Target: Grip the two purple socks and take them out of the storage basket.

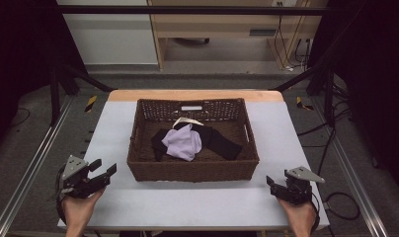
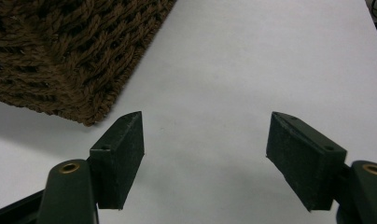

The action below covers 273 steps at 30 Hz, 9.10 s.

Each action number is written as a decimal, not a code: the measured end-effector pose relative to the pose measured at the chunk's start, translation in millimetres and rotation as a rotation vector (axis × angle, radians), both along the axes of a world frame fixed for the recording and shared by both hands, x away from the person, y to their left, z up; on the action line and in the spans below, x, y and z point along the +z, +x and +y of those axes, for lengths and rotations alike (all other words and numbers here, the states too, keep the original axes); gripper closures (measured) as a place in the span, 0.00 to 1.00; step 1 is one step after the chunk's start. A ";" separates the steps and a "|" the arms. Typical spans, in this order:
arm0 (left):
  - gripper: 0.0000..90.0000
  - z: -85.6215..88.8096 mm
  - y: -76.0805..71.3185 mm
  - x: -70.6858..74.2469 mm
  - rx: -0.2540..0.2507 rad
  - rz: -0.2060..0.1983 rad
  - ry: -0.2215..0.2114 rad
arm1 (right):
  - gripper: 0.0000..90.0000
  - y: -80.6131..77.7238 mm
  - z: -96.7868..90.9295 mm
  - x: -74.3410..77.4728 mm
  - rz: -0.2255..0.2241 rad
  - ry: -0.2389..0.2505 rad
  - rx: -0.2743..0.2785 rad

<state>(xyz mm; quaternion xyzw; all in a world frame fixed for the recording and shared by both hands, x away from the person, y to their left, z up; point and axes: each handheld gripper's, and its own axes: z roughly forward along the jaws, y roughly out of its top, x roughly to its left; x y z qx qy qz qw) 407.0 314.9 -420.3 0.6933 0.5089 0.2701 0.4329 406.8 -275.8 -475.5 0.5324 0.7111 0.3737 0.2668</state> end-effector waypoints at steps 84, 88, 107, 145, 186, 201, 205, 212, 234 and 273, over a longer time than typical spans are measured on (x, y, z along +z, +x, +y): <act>0.43 -176.4 165.2 32.8 -0.253 0.099 0.158 | 0.32 4.3 4.0 -0.9 -0.004 -0.011 0.012; 0.45 -178.6 163.5 24.6 -0.264 0.157 0.222 | 0.32 4.2 4.3 -1.1 -0.001 -0.011 0.013; 0.61 -187.0 168.7 7.3 -0.309 0.312 0.312 | 0.31 3.7 4.7 -1.4 0.003 -0.013 0.013; 0.96 -159.6 120.6 67.0 -0.319 -0.076 -0.033 | 0.32 2.6 2.8 -0.1 -0.006 -0.013 0.003; 0.96 -108.3 -27.7 100.7 -0.493 -0.186 -0.076 | 0.32 -1.5 0.4 0.1 -0.008 -0.009 -0.007; 0.96 -102.5 -54.6 52.7 -0.544 -0.060 -0.046 | 0.32 -1.6 0.6 -0.1 -0.004 -0.009 -0.007; 0.96 -106.5 -54.4 42.8 -0.555 -0.028 -0.031 | 0.32 -2.0 0.5 -0.1 -0.006 -0.007 -0.007; 0.96 -119.0 -48.8 16.3 -0.577 0.063 0.006 | 0.32 -1.8 0.5 -0.5 -0.001 -0.008 -0.006; 0.71 -139.1 -33.2 -26.8 -0.545 0.157 0.121 | 0.32 0.3 0.1 -3.3 0.010 -0.014 0.004; 0.56 -151.3 46.7 98.0 -0.412 -0.106 0.057 | 0.36 0.7 0.4 -0.3 -0.006 -0.008 -0.007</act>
